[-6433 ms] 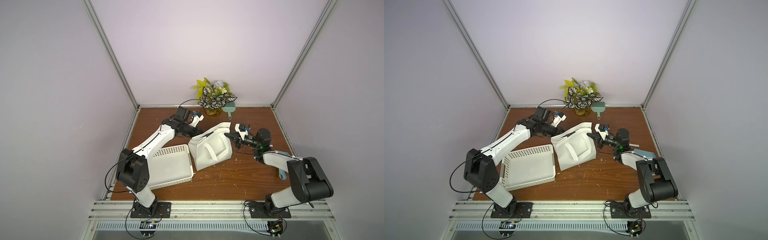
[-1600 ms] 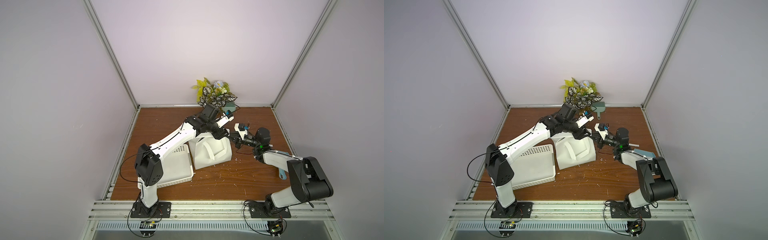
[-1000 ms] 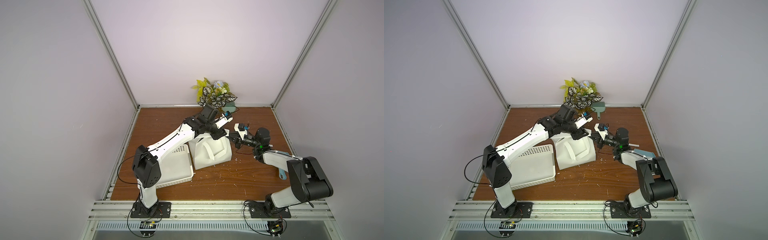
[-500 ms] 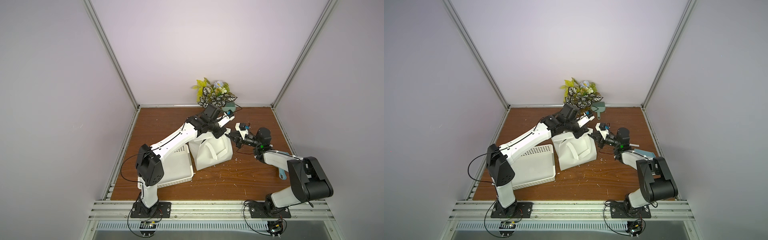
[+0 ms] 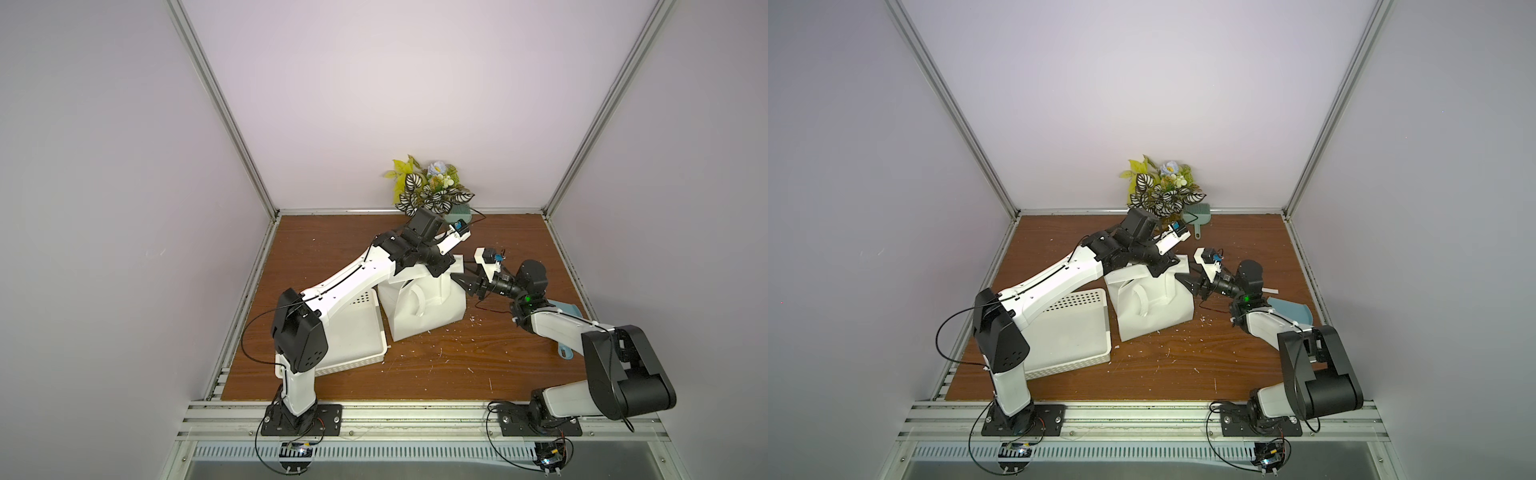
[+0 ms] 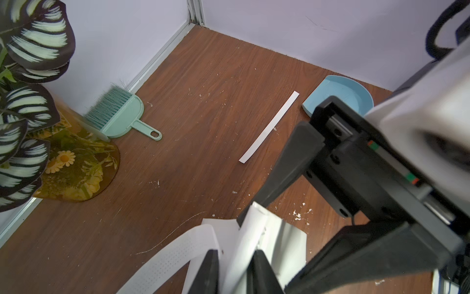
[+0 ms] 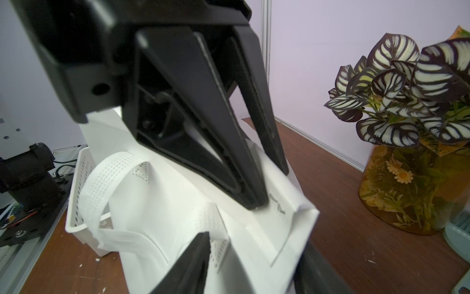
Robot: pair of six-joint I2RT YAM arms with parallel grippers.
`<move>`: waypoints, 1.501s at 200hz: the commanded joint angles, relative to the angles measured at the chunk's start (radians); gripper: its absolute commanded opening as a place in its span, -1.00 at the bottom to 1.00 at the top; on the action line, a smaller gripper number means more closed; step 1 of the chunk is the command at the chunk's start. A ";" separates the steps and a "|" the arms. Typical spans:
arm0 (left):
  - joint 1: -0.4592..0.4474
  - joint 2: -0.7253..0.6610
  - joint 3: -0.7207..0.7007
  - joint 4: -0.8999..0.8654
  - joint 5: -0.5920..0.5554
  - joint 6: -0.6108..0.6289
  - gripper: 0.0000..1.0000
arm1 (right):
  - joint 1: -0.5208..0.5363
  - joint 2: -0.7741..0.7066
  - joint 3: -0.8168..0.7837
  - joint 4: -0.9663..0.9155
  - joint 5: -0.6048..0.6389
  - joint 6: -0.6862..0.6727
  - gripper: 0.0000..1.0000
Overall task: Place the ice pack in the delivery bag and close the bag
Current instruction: Seal the delivery bag at the center of the board.
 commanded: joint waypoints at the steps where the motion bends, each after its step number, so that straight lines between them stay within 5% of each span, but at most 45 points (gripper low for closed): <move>1: -0.016 0.019 0.008 -0.013 0.013 -0.012 -0.52 | -0.008 0.013 0.044 0.085 -0.049 0.065 0.05; 62: -0.017 0.017 0.005 -0.013 0.020 -0.013 -0.49 | -0.019 0.094 0.093 0.209 -0.102 0.178 -0.06; 112: -0.017 0.012 0.004 -0.012 0.010 -0.013 -0.38 | -0.021 0.111 0.097 0.225 -0.109 0.194 -0.73; 156: -0.015 -0.002 0.009 -0.012 -0.018 -0.026 -0.36 | -0.022 0.112 0.104 0.213 -0.102 0.190 -0.74; 180: 0.004 -0.060 0.004 -0.012 -0.079 -0.045 -0.10 | -0.023 0.114 0.106 0.198 -0.098 0.177 -0.76; 205: 0.082 -0.154 -0.038 -0.012 0.000 -0.099 0.14 | -0.021 0.120 0.111 0.198 -0.097 0.178 -0.77; 233: 0.145 -0.306 -0.186 0.046 0.020 -0.155 0.44 | -0.021 0.129 0.118 0.208 -0.094 0.188 -0.77; 272: 0.157 -0.640 -0.585 0.310 -0.115 -0.246 0.99 | -0.021 0.134 0.128 0.200 -0.085 0.187 -0.77; 300: 0.172 -0.814 -0.739 0.386 -0.072 -0.301 0.99 | -0.022 0.133 0.129 0.190 -0.078 0.186 -0.77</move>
